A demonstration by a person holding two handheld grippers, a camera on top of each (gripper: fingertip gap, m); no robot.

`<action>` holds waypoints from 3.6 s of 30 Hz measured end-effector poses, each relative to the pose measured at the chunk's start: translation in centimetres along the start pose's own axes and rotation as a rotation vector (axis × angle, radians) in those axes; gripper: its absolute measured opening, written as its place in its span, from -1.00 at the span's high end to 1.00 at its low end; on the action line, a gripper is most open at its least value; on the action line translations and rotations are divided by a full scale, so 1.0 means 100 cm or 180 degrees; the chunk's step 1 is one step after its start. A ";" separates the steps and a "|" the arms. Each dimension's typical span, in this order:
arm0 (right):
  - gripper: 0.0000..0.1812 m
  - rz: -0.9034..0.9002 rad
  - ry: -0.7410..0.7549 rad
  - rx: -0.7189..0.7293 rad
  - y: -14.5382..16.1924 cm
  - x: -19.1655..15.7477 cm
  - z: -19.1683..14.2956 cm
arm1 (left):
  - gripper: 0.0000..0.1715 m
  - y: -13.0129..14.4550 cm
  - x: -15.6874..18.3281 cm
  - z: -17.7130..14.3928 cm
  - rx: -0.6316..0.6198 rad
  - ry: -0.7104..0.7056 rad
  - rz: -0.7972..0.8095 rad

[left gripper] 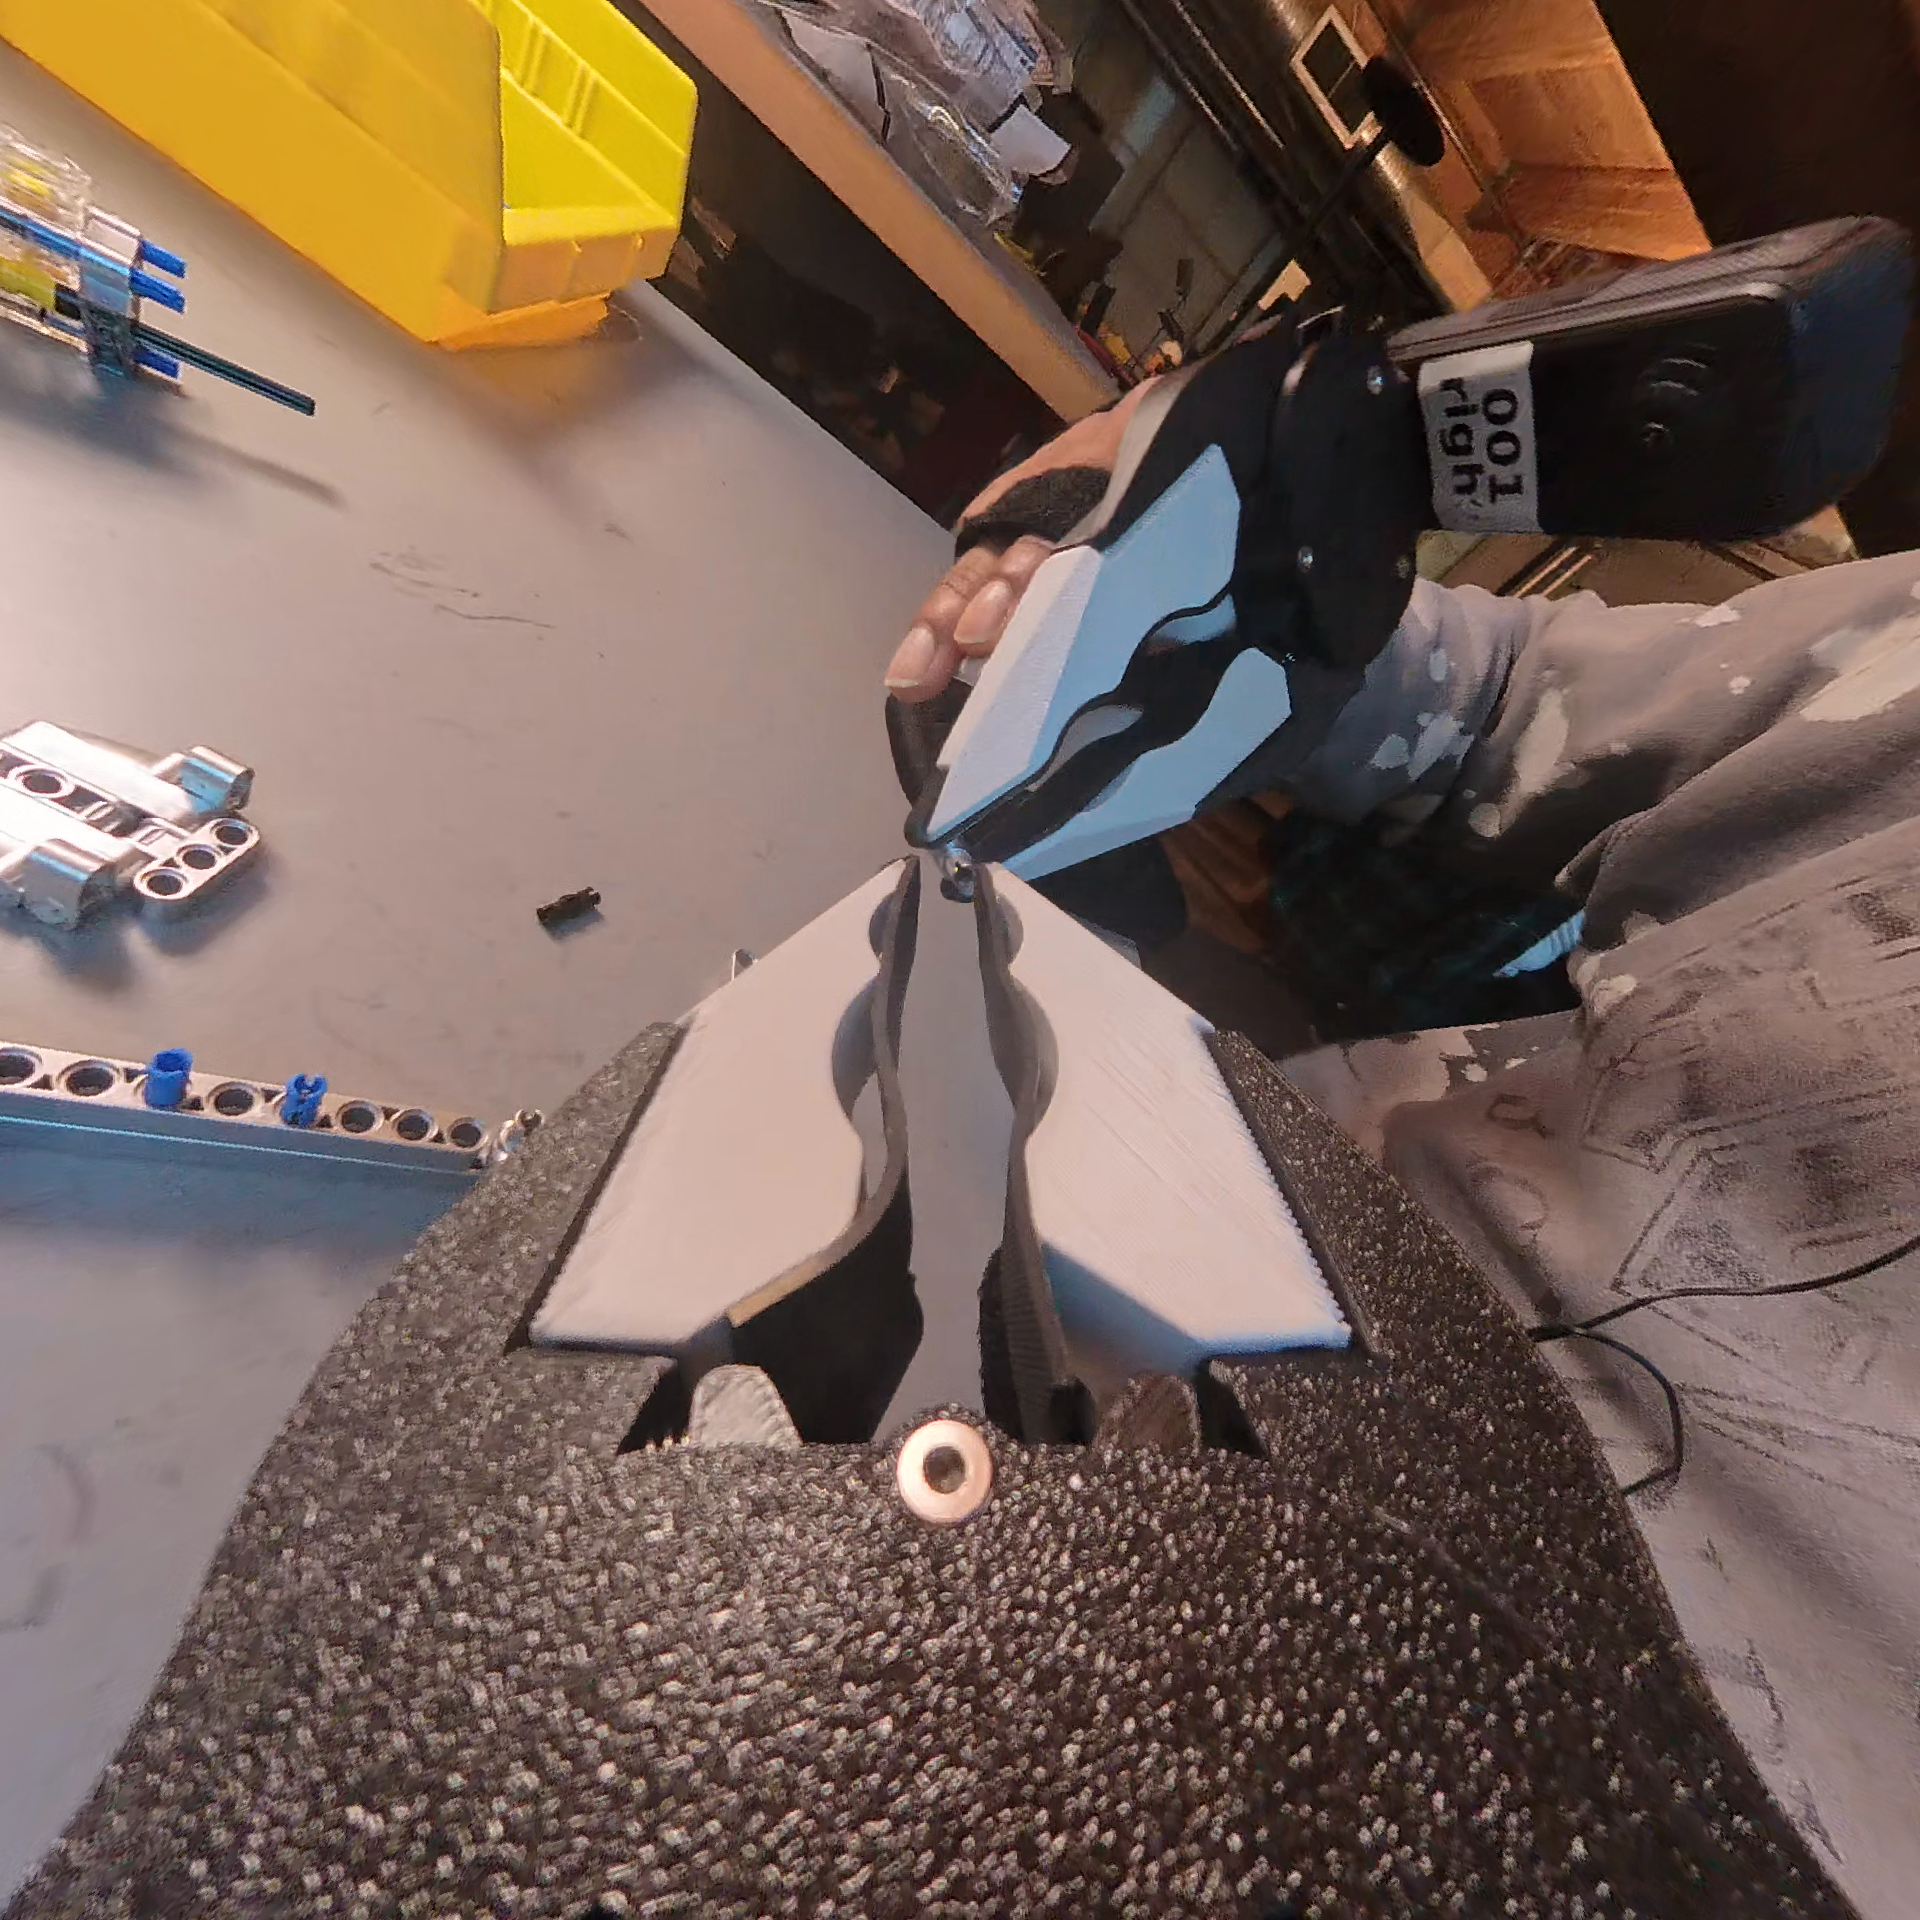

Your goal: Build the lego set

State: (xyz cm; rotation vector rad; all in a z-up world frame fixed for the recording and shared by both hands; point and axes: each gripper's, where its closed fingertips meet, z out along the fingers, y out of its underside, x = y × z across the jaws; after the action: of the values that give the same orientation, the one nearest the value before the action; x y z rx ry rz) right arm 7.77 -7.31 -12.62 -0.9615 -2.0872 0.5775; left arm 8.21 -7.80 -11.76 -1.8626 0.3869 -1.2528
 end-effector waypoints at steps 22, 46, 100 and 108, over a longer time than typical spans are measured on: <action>0.93 0.0829 -0.0341 0.1485 -0.068 -0.001 -0.046 | 0.99 -0.029 0.068 -0.017 0.0628 0.1610 -0.0401; 0.92 0.0746 0.0180 0.1338 -0.054 0.017 -0.045 | 0.98 -0.044 0.064 -0.031 0.0980 0.1355 0.0044; 0.93 0.1762 -0.0481 0.2024 -0.060 0.016 -0.029 | 1.00 -0.021 0.029 -0.002 0.0375 -0.0495 0.1773; 0.93 0.1124 -0.0556 0.1087 -0.036 0.002 -0.023 | 1.00 -0.004 0.015 0.004 -0.0084 -0.0825 0.2162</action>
State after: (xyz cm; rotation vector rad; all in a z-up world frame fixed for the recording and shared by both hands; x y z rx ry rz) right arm 7.88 -9.14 -8.77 -1.1121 -1.8876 1.1952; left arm 9.19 -8.31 -10.59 -1.6720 0.8090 -0.5442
